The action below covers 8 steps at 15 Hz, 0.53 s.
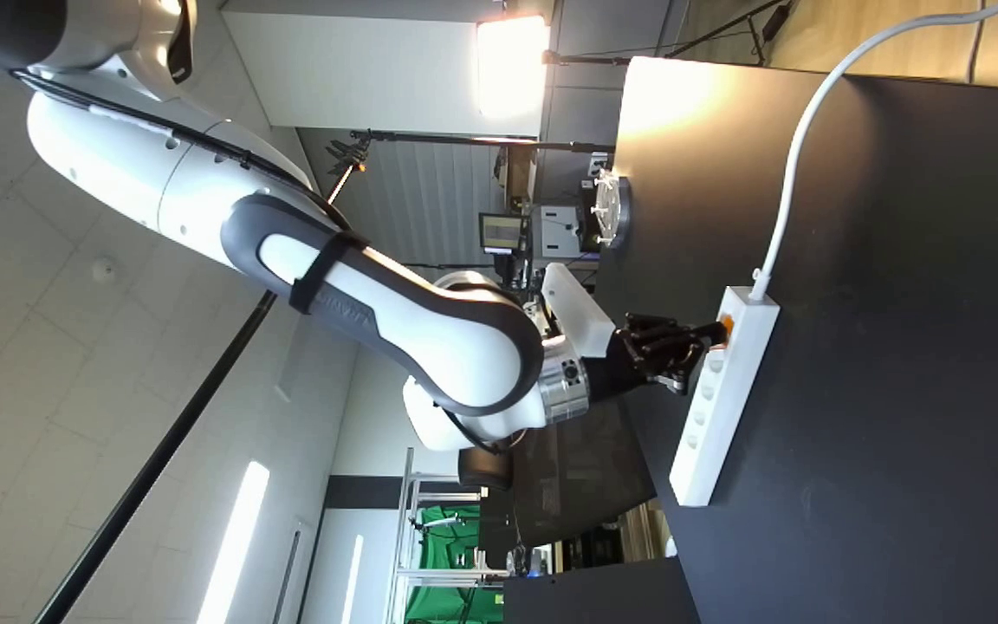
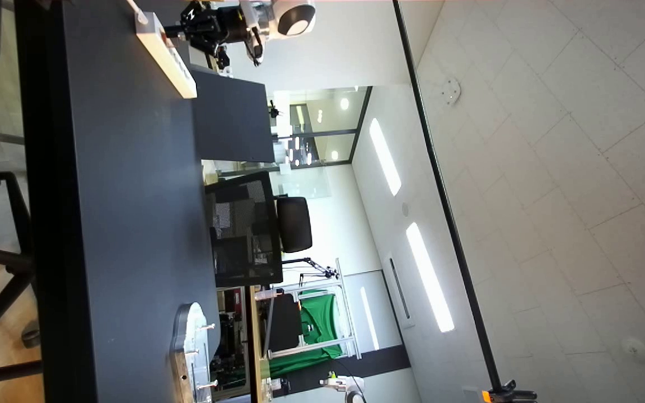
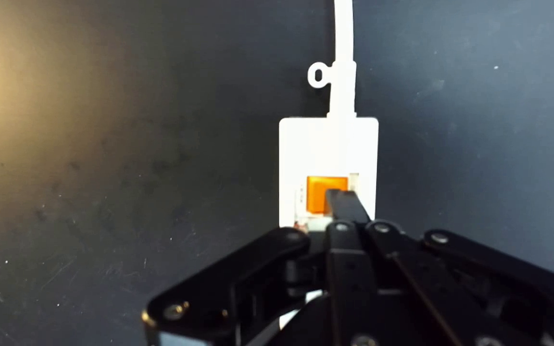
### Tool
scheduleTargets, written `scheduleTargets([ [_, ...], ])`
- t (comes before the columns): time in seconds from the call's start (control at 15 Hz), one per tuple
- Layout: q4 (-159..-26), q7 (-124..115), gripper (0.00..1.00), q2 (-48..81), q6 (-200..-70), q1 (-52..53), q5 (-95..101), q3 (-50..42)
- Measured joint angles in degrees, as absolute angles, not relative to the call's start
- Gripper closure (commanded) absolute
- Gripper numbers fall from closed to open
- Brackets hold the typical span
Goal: Turn the extension cord switch on
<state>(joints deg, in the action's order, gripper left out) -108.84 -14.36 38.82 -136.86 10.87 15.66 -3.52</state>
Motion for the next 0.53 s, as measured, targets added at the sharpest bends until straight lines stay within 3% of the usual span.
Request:
scheduleTargets([
  [0.53, -109.1, -15.8, 1.00, 38.8, -137.2, 11.4, 15.7, -4.5],
])
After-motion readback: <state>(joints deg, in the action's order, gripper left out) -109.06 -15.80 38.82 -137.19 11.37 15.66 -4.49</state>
